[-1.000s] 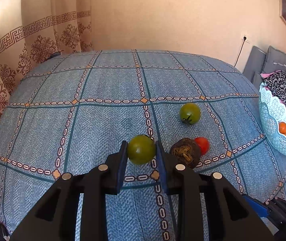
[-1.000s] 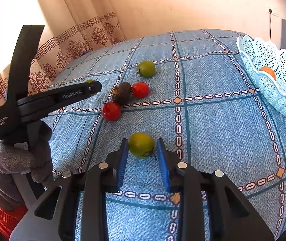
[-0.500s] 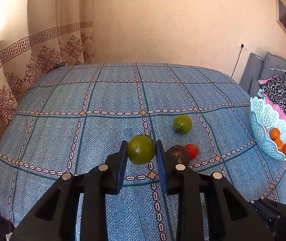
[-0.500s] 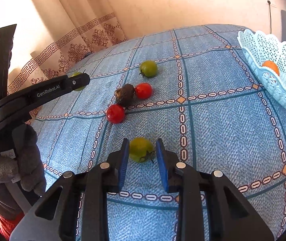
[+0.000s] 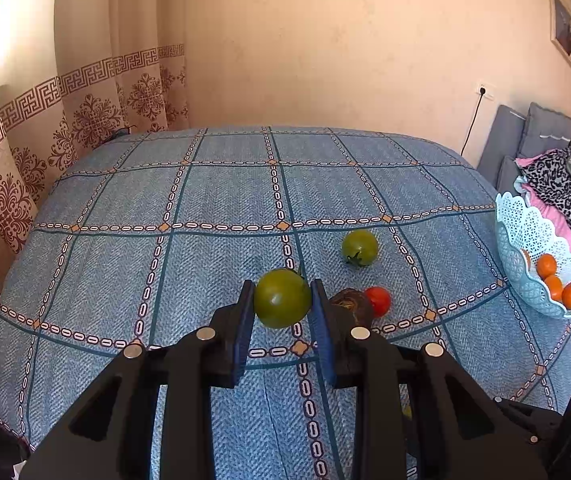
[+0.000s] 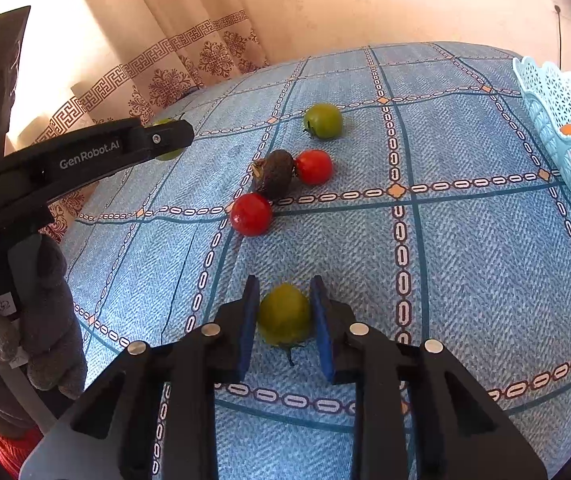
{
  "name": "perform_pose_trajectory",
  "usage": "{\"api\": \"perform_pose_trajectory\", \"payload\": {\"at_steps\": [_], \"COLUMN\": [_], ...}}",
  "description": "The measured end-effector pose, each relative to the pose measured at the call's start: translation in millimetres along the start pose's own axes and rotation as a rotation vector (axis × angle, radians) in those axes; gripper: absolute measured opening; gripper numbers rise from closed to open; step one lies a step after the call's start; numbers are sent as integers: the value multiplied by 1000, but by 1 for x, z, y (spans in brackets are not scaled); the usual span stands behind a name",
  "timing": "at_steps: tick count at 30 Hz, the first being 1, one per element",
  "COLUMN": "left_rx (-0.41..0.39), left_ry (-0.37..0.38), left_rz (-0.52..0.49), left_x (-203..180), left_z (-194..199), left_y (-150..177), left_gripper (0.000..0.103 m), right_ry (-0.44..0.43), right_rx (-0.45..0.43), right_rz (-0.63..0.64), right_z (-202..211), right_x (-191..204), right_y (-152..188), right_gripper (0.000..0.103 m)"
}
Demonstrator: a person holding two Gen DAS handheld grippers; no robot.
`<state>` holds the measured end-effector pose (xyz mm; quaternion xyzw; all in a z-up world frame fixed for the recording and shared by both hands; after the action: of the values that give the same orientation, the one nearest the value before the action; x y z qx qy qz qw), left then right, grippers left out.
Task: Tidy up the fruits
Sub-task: 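Carry both green tomatoes to the blue basket and open the right tool inside it, then lower the green tomato into the basket and open the left tool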
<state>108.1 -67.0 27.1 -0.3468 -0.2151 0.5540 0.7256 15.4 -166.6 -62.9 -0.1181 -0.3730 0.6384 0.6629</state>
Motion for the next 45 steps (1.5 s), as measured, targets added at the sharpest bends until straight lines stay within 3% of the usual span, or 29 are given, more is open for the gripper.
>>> {"api": "perform_pose_trajectory", "payload": {"at_steps": [8,22,29,37,39,40,42,45], "left_rx": [-14,-33,-40,-30,-29,-28,-25,-18], "left_ry": [11,81,130,168,174,178,187,206], "left_rz": [-29,-131,-197,-250,-261,-266,-276,-291], "left_x": [-17,-89,-137,-177,-183,-188,-195,-206], "left_z": [5,7,8,4,3,2,0,-2], "left_y": [-5,-16,-17,-16,-16,-17,-16,-15], "left_gripper": [28,28,28,28,28,28,28,28], "right_ry": [36,200,270,312,307,309,312,335], "right_rx": [-83,-318,-349,-323,-321,-325,-347,-365], "right_rz": [-30,-200,-240,-271,-282,-290,-298,-309], "right_z": [30,121,137,128,128,130,135,142], "right_x": [-18,-117,-161,-190,-195,-198,-201,-206], "right_y": [-9,-45,-51,-48,-47,-46,-45,-44], "right_gripper": [27,27,27,27,30,41,53,53]}}
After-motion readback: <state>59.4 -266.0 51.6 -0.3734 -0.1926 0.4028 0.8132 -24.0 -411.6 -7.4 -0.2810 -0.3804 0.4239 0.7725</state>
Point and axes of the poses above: each gripper's, at about its wrist camera, not at the fingertips, and z roughly against the way its jaws point, x to its left, y to its underside, the point moved 7 cm from there along -z, roughly the way its jaws point, and after that the axes turned 2 degrees about z, right-handed, at the moved point
